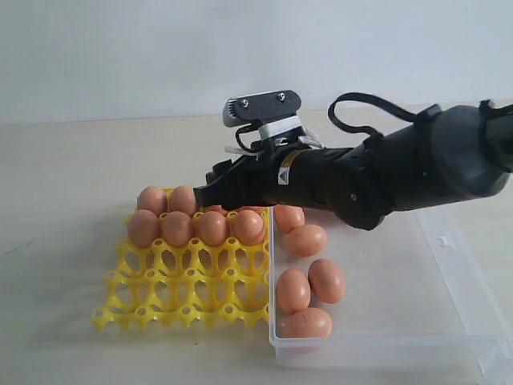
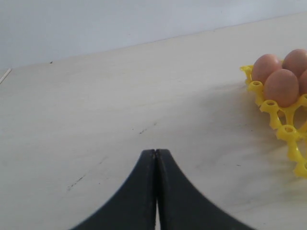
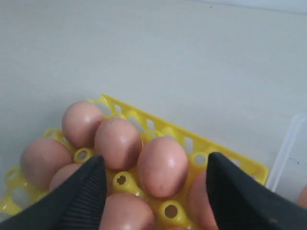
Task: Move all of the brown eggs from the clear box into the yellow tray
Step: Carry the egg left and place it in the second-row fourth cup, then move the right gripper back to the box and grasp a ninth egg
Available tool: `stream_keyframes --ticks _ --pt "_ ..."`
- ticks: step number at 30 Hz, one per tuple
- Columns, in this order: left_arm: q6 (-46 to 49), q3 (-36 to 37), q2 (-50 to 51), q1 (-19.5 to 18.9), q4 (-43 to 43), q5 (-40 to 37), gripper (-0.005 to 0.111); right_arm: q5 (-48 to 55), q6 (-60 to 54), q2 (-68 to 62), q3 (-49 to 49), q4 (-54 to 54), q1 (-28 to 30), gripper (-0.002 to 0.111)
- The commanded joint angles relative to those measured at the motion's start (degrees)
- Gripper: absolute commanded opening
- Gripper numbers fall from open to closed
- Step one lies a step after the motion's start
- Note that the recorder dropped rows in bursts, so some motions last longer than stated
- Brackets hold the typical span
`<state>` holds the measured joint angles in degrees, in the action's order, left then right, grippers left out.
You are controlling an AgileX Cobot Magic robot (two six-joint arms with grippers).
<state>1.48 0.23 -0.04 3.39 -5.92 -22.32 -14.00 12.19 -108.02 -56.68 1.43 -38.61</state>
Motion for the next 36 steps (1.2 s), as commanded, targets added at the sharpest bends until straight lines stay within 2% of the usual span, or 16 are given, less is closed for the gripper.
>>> stream_keyframes --ticks 1,2,3,7,10,13,15,17,20,27,36 --pt "-0.1 -0.2 0.0 -0.1 0.1 0.5 0.0 14.0 -2.2 10.1 -0.3 3.6 0.1 0.017" --pt "-0.1 -0.2 0.0 -0.1 0.1 0.5 0.0 18.8 -5.3 12.6 -0.3 3.7 0.1 0.002" --pt "-0.1 -0.2 0.0 -0.1 0.1 0.5 0.0 24.9 -8.6 16.0 -0.3 3.7 0.1 0.0" --pt "-0.1 -0.2 0.0 -0.1 0.1 0.5 0.0 45.3 -10.6 23.9 -0.3 4.9 5.3 0.0" --pt "-0.1 -0.2 0.0 -0.1 0.1 0.5 0.0 50.6 -9.0 22.7 -0.4 4.3 10.9 0.003" --pt "-0.1 -0.2 0.0 -0.1 0.1 0.5 0.0 52.0 -9.0 19.6 -0.4 1.9 15.3 0.016" --pt "-0.1 -0.2 0.0 -0.1 0.1 0.5 0.0 51.5 -7.4 16.9 -0.4 0.1 17.8 0.03" --pt "-0.1 -0.2 0.0 -0.1 0.1 0.5 0.0 51.3 -6.0 14.2 -1.5 -0.5 19.0 0.045" --pt "-0.1 -0.2 0.0 -0.1 0.1 0.5 0.0 50.9 -4.6 10.9 -4.0 -0.5 19.1 0.057" --pt "-0.1 -0.2 0.0 -0.1 0.1 0.5 0.0 49.4 -2.4 4.2 -11.6 -1.4 19.6 0.058" --pt "-0.1 -0.2 0.0 -0.1 0.1 0.5 0.0 51.4 1.5 -3.3 -16.9 -8.0 24.2 0.058"
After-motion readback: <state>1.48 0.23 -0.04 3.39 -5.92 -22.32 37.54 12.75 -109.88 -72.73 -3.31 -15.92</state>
